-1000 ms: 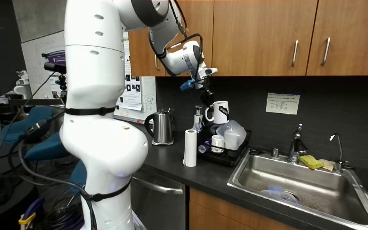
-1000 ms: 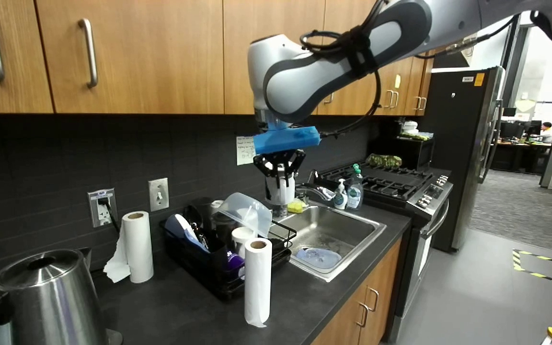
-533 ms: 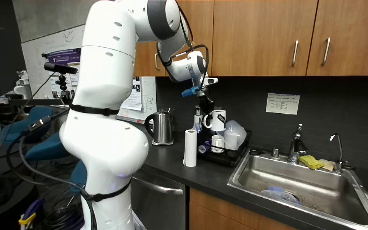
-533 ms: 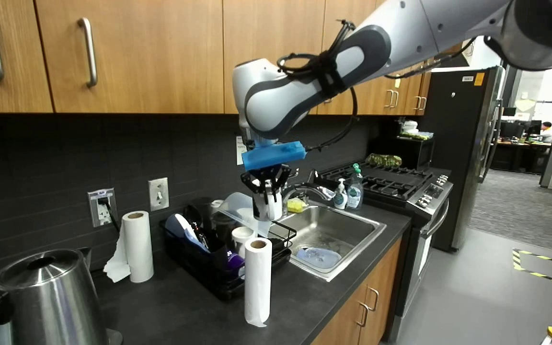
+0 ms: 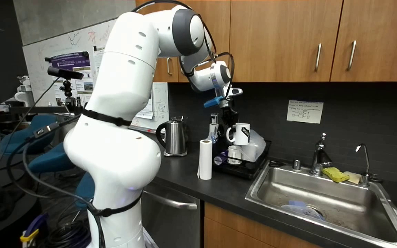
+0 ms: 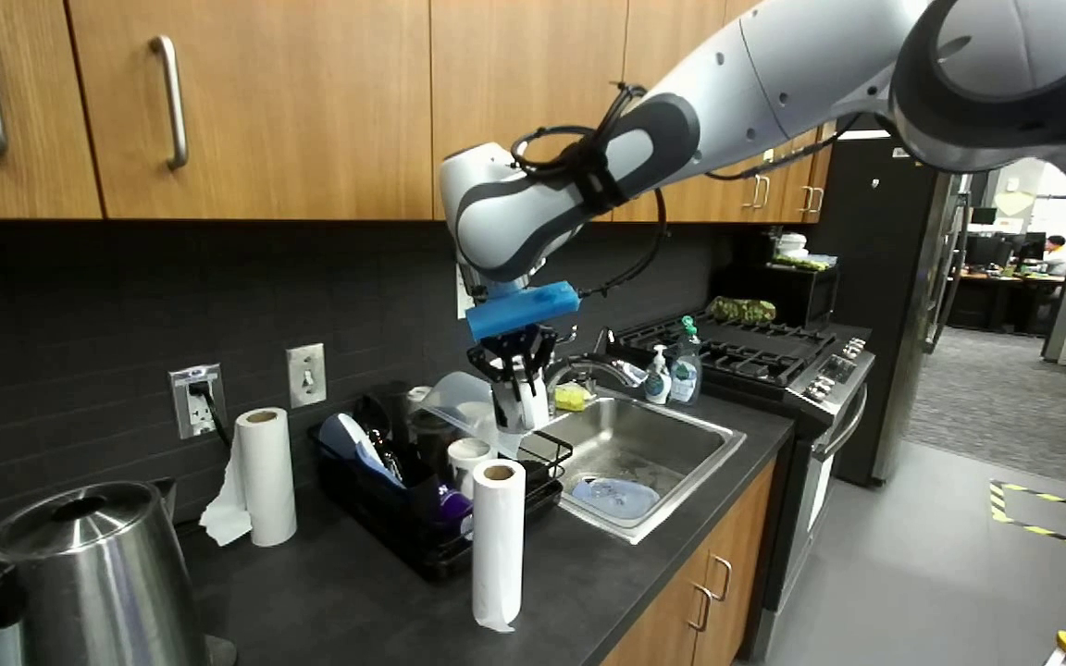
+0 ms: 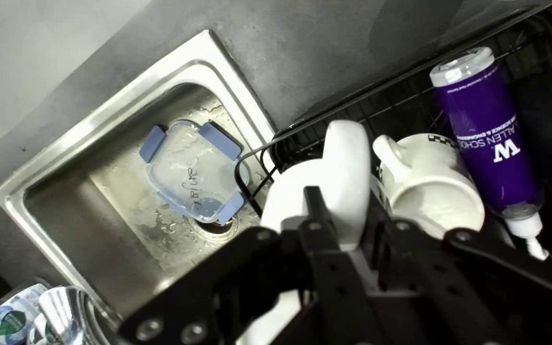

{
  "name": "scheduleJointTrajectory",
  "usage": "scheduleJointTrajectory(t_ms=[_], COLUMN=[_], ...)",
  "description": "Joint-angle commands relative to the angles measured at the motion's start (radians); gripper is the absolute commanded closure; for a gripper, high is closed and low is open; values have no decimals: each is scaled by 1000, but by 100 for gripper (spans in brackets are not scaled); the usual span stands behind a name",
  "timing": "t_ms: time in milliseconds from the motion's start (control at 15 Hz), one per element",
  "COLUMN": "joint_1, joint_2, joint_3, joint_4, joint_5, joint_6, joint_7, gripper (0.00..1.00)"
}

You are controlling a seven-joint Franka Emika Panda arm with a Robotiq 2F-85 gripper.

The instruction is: Turn the paper towel slightly to the right and put the mug in the black basket

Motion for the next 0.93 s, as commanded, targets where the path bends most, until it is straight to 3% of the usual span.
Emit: scheduleJointTrajectory(t_ms=[0, 867], joint_1=[35, 52], joint_2=[-6, 173], joint_3=[-27, -36], joint_4=[106, 277], joint_5=[-19, 62], joint_6=[-111, -188], joint_7=[-20, -73], gripper=[95, 95])
